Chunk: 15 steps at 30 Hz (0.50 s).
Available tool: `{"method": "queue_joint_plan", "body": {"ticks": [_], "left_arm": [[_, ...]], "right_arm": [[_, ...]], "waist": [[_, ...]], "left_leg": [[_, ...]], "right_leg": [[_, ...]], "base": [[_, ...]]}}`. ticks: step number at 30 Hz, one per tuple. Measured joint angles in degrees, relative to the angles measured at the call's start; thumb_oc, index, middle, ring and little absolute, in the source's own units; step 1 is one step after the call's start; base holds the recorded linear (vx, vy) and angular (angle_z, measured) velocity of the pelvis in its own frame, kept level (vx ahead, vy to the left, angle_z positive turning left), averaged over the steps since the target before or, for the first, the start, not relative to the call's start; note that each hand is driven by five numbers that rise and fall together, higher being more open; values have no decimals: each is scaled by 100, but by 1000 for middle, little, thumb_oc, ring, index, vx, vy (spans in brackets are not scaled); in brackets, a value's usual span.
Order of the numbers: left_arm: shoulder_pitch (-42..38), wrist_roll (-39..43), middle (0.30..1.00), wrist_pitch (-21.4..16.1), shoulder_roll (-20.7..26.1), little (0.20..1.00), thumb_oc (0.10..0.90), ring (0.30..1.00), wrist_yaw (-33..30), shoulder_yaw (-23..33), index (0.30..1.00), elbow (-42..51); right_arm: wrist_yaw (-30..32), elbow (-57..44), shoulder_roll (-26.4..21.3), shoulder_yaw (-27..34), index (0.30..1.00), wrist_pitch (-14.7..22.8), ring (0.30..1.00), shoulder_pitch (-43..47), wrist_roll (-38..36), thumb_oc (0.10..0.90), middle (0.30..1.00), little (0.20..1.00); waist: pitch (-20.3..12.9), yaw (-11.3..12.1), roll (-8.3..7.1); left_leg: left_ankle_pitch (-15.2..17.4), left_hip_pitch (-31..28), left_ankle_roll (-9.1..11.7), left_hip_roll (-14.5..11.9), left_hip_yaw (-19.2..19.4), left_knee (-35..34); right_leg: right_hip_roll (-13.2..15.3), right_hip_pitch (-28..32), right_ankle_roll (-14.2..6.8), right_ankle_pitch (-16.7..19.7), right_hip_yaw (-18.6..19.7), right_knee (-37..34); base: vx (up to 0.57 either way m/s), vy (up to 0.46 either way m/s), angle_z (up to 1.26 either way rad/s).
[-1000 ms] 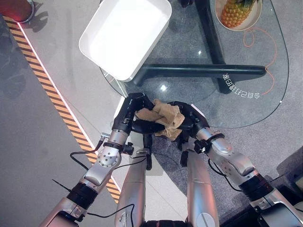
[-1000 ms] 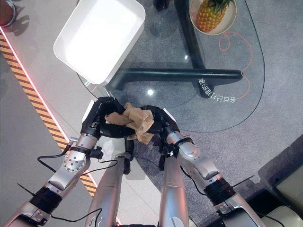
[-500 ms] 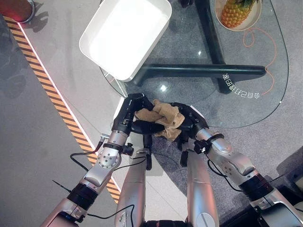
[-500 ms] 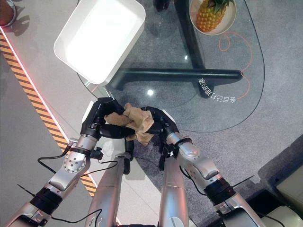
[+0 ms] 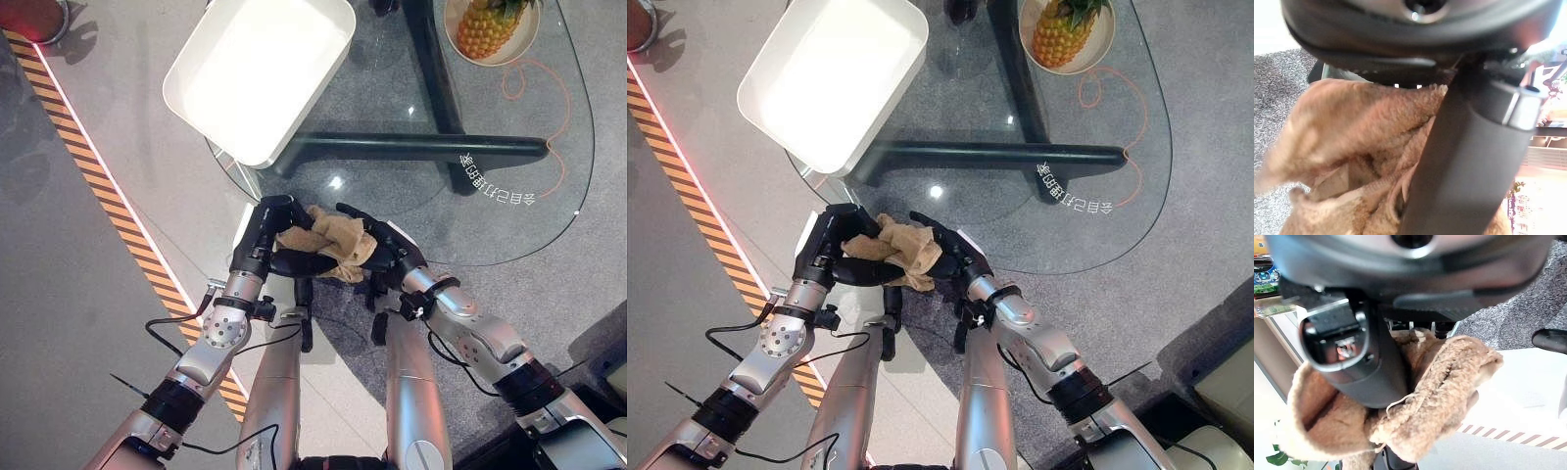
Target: Wipe the table with a cloth and put it in the basket.
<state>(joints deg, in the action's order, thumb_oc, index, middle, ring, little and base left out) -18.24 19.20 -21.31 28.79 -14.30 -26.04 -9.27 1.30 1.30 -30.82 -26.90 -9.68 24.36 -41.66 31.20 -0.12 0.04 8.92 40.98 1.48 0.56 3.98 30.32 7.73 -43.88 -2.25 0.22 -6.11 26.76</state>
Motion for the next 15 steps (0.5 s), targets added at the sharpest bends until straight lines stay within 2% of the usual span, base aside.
{"method": "queue_joint_plan", "body": {"ticks": [11, 15], "left_arm": [[-40, 5, 300, -9, -17, 200, 100, 300, 0, 1, 300, -61], [-41, 5, 300, -29, -21, 200, 100, 300, 2, 9, 300, -79]], "right_arm": [[-1, 6, -16, 34, 900, 35, 900, 0, -2, 800, 900, 900], [-115, 35, -71, 68, 900, 134, 900, -2, -2, 800, 900, 900]], "waist": [[0, -6, -10], [2, -9, -57]], "left_leg": [[15, -2, -24, -6, -1, 66], [28, 1, -46, -9, -1, 78]], "right_leg": [[-1, 36, -31, 6, -2, -1], [-3, 39, -35, 8, -3, -1]], "base": [[0, 0, 0], [0, 0, 0]]}}
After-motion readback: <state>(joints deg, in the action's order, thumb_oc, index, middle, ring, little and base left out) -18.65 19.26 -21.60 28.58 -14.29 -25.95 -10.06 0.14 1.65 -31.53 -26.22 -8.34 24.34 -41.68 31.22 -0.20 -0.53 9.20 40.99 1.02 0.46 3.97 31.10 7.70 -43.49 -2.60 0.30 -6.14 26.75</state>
